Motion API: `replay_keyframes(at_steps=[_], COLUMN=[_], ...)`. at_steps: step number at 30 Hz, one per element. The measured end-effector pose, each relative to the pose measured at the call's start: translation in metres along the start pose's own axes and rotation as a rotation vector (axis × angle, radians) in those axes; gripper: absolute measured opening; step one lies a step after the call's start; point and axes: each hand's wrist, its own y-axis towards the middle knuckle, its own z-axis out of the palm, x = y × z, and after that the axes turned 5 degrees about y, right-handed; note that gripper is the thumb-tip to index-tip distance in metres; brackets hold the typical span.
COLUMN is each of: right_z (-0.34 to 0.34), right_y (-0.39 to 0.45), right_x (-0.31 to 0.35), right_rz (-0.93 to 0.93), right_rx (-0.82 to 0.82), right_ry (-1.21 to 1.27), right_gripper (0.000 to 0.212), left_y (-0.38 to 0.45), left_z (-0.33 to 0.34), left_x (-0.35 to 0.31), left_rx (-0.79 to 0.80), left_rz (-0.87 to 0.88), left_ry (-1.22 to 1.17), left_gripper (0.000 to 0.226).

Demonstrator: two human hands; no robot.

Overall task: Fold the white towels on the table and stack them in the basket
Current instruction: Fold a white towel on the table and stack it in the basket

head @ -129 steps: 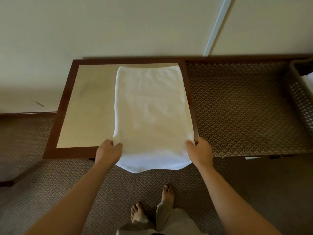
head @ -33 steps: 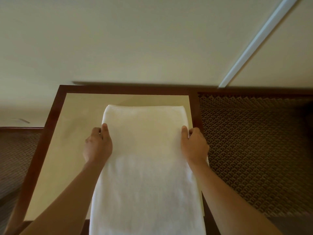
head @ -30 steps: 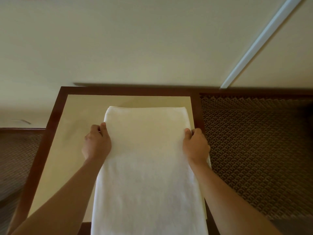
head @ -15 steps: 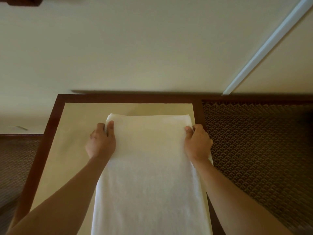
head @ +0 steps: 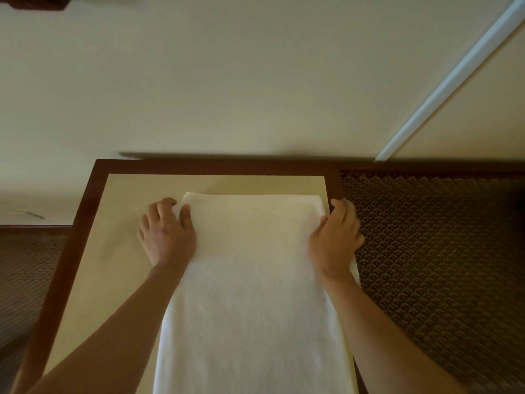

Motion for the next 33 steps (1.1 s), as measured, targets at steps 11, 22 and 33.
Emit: replay_keyframes(at_steps=[11, 22, 33], right_z=[0.010, 0.052, 0.067], right_y=[-0.006, 0.091, 0.164], right_x=[0.004, 0.059, 0.092], right_rz=[-0.311, -0.285, -0.284], right_rx=[0.479, 0.487, 0.460], right_ry=[-0.317, -0.312, -0.340], right_gripper=[0.074, 0.078, 0.073], left_y=[-0.022, 0.095, 0.185], left_z=[0.019, 0.047, 0.045], left_x=[0.002, -0.030, -0.060], left_rx=[0.396, 0.420, 0.521], left_rz=[0.343, 0.368, 0.318], left_ry=[0.285, 0.342, 0.382], left_gripper=[0.082, 0.080, 0.086])
